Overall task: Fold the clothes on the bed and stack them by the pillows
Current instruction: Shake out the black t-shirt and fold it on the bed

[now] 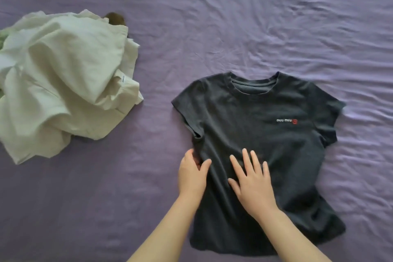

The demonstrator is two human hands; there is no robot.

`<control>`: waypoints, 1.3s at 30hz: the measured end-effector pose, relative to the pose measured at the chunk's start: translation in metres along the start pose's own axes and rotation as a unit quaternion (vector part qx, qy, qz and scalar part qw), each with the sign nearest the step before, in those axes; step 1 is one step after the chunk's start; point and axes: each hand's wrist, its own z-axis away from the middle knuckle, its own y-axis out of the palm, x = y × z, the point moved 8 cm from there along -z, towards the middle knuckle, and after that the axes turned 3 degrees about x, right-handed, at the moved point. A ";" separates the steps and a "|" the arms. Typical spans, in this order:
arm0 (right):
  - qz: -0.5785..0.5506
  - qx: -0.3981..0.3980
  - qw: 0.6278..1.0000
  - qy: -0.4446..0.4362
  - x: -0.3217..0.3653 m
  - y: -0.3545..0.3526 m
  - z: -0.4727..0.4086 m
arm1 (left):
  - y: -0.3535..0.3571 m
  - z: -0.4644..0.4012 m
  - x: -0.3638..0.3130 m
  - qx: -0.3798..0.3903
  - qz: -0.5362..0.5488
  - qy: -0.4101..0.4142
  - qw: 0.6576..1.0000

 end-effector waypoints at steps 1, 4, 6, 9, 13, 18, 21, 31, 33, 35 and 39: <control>-0.004 -0.002 1.000 0.000 0.000 0.004 0.012 | 0.008 0.013 0.005 0.012 -0.019 0.007 1.000; 0.004 0.025 1.000 -0.014 0.004 0.020 0.042 | 0.024 0.048 0.020 0.027 -0.061 0.008 0.998; -0.007 0.055 0.998 -0.028 0.007 0.034 0.057 | 0.030 0.067 0.031 0.024 -0.078 -0.007 0.997; -0.017 0.078 0.996 -0.043 0.011 0.047 0.075 | 0.030 0.092 0.043 -0.004 -0.116 -0.030 0.993; -0.056 0.073 0.994 -0.063 0.011 0.051 0.102 | 0.031 0.125 0.061 -0.021 -0.124 -0.041 0.991; -0.096 -0.005 0.991 -0.092 0.005 0.030 0.139 | 0.017 0.163 0.066 -0.074 0.006 -0.020 0.997; -0.172 -0.151 0.968 -0.104 -0.001 0.003 0.156 | 0.004 0.174 0.064 -0.079 0.060 -0.001 0.995; -0.072 0.065 0.986 -0.139 0.006 0.073 0.144 | -0.007 0.150 0.091 -0.100 -0.242 0.038 0.965; -0.101 -0.004 0.988 -0.117 -0.014 0.059 0.144 | 0.028 0.152 0.066 -0.066 -0.318 0.149 0.934; -0.130 -0.112 0.984 -0.043 -0.049 0.037 0.145 | 0.072 0.157 0.043 -0.006 -0.382 0.238 0.893; -0.193 -0.151 0.957 0.155 -0.132 0.027 0.144 | 0.144 0.161 0.017 0.084 -0.443 0.315 0.836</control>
